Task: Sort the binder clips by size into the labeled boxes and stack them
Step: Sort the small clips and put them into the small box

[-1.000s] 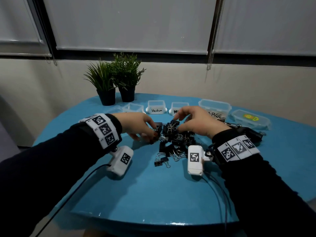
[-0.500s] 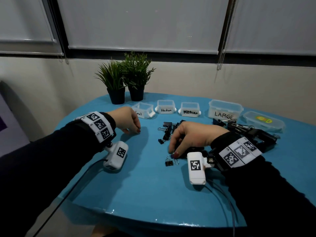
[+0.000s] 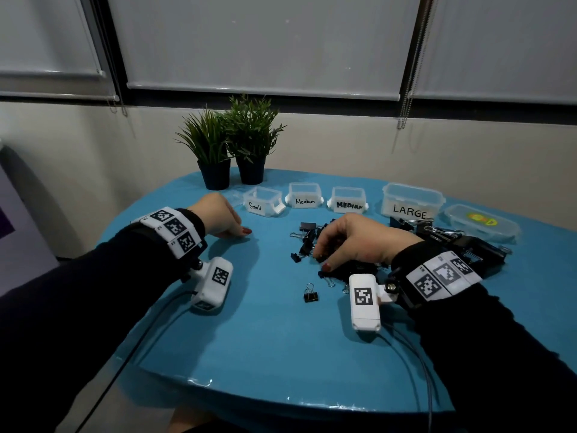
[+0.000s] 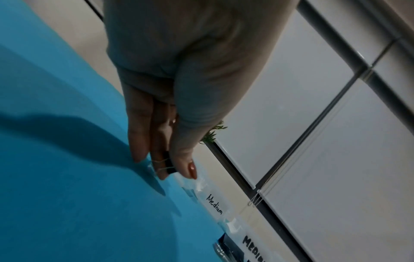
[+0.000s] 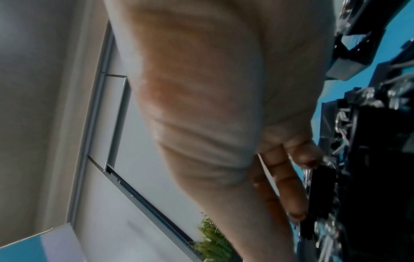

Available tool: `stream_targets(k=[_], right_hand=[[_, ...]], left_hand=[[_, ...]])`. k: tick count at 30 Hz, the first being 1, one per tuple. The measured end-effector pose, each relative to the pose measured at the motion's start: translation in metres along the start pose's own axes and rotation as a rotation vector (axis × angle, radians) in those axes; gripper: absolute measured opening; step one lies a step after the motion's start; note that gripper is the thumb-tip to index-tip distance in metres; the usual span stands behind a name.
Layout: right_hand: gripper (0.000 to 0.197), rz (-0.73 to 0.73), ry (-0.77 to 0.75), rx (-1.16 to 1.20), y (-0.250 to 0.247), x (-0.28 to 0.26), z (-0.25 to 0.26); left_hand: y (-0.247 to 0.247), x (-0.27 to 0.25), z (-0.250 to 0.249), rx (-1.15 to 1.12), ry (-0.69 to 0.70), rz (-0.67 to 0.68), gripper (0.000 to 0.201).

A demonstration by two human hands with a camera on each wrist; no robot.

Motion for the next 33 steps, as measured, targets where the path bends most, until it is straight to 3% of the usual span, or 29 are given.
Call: stream_targets(k=[3,8,12,16,19,21,23,25,27,29,33], right_hand=[[0.021,-0.044,-0.062,0.089,-0.001,0.0,0.016],[0.027,0.241,-0.116,-0.042,0.017,-0.007,0.034],[0.019,0.283,-0.099,-0.091,0.024,-0.003,0.03],[0.01,0.13,-0.127,0.1,0.015,0.007,0.035],[0.016,-0.048,-0.087,0.373,0.002,0.022,0.043],[0.02,-0.106,-0.03,0.545,0.001,0.033,0.046],[0.02,-0.15,0.014,0.675,0.004,0.045,0.05],[0.013,-0.184,0.054,0.807,0.01,0.054,0.051],[0.019,-0.188,0.078,0.926,0.019,0.059,0.052],[0.023,-0.195,0.09,0.976,0.026,0.062,0.053],[0.011,-0.198,0.074,0.995,0.033,0.061,0.05]], left_hand=[[0.004,-0.004,0.003,-0.233,0.039,0.064,0.011],[0.018,-0.01,-0.002,-0.523,0.141,0.113,0.021],[0.028,-0.009,-0.007,-0.655,0.185,0.091,0.018],[0.029,-0.002,-0.011,-0.743,0.249,0.071,0.011],[0.031,0.002,-0.003,-0.855,0.17,0.08,0.032],[0.03,0.004,0.005,-0.9,0.128,0.067,0.024],[0.029,0.005,0.016,-0.908,0.078,0.052,0.01],[0.029,0.008,0.025,-0.909,0.027,0.053,0.016],[0.028,0.009,0.029,-0.906,0.005,0.051,0.015],[0.028,0.01,0.03,-0.91,-0.002,0.047,0.009],[0.028,0.013,0.032,-0.984,-0.017,0.032,0.007]])
Point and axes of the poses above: each hand's wrist, its own x-axis towards the middle knuckle, its own y-axis out of the palm, z = x × y, the point moved 6 cm from there along x, towards the middle knuckle, and after that the axes turned 11 degrees about -x, right-handed, at the moved point
